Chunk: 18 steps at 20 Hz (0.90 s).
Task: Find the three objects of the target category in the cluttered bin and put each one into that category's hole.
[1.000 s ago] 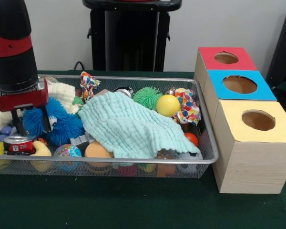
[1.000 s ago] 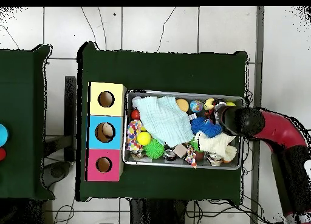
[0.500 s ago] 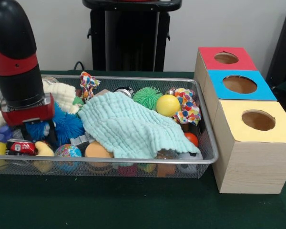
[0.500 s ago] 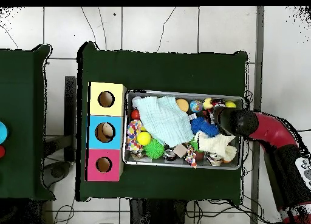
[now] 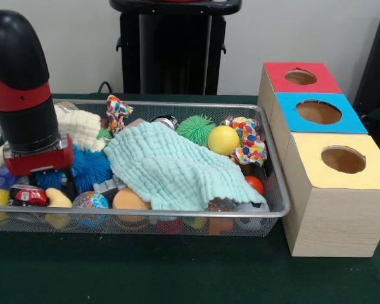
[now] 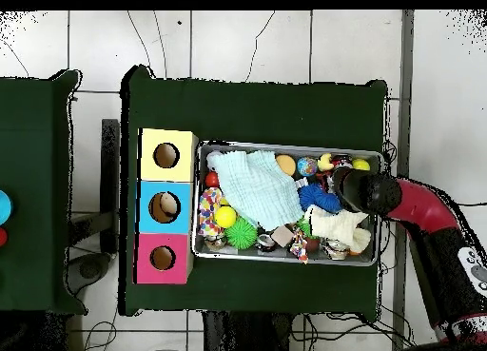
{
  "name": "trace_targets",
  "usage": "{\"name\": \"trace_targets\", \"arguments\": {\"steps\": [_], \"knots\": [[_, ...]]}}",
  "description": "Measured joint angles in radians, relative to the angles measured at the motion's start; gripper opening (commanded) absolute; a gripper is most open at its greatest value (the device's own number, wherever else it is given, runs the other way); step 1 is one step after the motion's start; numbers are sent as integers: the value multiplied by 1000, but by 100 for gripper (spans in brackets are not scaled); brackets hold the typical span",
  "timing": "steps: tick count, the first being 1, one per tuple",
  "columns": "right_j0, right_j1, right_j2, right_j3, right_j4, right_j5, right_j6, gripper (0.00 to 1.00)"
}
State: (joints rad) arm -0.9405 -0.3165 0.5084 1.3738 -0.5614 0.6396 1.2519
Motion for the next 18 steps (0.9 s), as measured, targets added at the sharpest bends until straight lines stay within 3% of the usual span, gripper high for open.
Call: {"name": "trace_targets", "arguments": {"steps": [12,18], "knots": [[-33,-10,26,25,9,-8,0,100],[-40,-61,26,88,16,-23,0,100]]}}
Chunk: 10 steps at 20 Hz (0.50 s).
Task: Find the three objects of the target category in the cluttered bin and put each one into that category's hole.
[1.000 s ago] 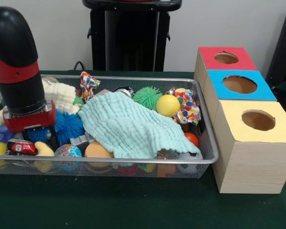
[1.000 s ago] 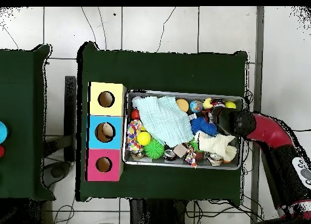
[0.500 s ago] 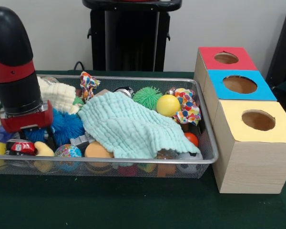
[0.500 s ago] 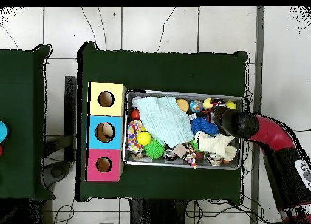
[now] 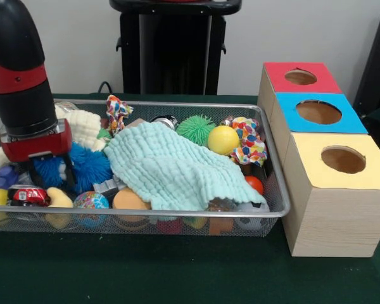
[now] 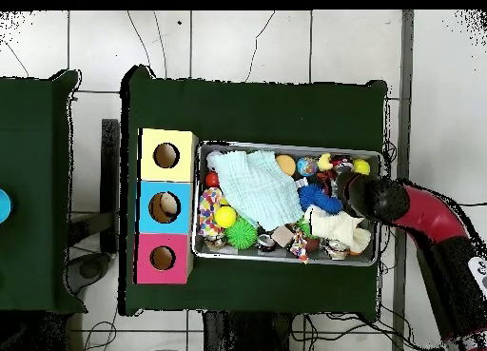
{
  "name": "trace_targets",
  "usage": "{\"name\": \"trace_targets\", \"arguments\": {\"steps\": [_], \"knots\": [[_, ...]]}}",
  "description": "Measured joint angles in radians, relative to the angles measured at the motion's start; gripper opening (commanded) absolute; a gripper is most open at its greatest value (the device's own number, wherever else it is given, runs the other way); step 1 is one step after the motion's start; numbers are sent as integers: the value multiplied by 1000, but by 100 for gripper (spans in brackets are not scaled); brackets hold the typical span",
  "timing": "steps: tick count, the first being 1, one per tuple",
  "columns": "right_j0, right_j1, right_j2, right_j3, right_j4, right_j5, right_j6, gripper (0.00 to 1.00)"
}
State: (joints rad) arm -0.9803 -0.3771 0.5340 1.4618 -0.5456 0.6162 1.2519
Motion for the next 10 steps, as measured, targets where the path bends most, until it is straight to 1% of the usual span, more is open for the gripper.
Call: {"name": "trace_targets", "arguments": {"steps": [4,10], "knots": [[0,-18,-3,33,-1,-28,0,100],[-2,-42,-15,101,-3,-96,0,100]]}}
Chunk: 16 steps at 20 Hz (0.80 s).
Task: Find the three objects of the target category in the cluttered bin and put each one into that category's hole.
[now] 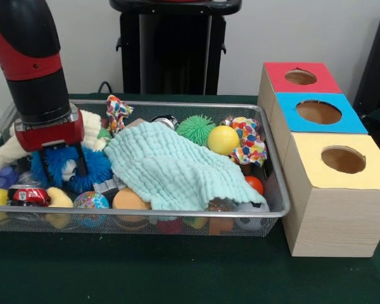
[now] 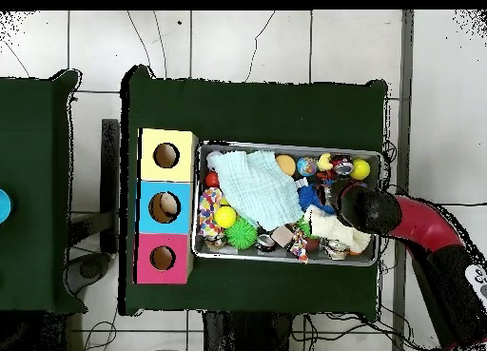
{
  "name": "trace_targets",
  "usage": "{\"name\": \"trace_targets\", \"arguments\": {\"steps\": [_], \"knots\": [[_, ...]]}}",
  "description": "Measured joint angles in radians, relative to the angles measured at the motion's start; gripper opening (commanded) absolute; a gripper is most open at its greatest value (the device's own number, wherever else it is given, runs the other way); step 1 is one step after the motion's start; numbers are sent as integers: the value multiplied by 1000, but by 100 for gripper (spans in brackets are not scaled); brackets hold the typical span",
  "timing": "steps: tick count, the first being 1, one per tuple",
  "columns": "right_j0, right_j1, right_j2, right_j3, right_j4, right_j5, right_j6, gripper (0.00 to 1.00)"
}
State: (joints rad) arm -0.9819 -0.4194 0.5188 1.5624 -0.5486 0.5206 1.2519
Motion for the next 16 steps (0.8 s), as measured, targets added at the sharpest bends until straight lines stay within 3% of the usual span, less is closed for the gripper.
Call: {"name": "trace_targets", "arguments": {"steps": [16], "knots": [[16,2,-16,14,2,-49,0,100]]}}
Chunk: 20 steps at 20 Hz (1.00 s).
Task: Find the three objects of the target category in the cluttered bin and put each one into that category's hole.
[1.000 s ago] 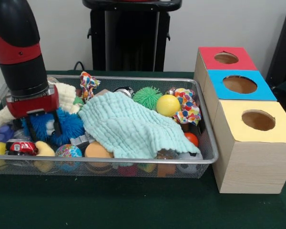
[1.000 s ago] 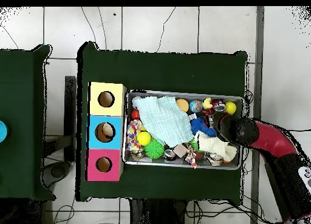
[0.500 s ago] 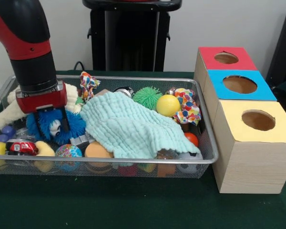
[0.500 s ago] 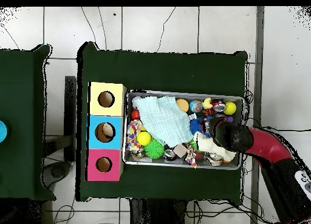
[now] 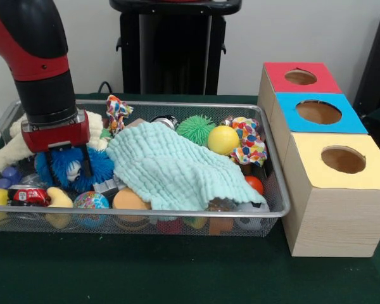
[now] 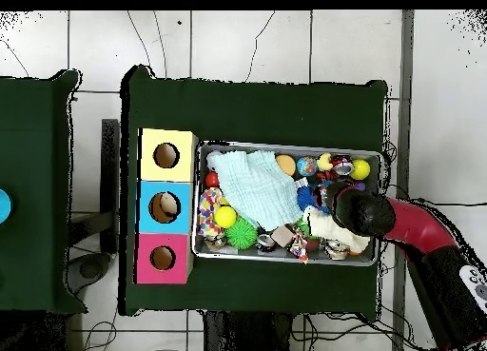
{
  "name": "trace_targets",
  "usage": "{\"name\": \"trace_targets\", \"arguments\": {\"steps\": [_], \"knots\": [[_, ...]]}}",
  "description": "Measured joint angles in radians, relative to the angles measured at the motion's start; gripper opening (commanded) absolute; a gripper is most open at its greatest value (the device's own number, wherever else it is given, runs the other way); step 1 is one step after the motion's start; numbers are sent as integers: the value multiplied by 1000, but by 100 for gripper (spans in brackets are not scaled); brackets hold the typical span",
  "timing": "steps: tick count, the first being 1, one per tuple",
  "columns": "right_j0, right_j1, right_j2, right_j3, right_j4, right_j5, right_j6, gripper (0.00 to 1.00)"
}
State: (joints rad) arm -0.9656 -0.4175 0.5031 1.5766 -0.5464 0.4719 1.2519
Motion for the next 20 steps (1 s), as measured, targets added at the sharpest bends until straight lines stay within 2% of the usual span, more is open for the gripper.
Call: {"name": "trace_targets", "arguments": {"steps": [12,20], "knots": [[63,-3,0,-36,47,52,0,100],[100,-2,0,-96,76,111,0,100]]}}
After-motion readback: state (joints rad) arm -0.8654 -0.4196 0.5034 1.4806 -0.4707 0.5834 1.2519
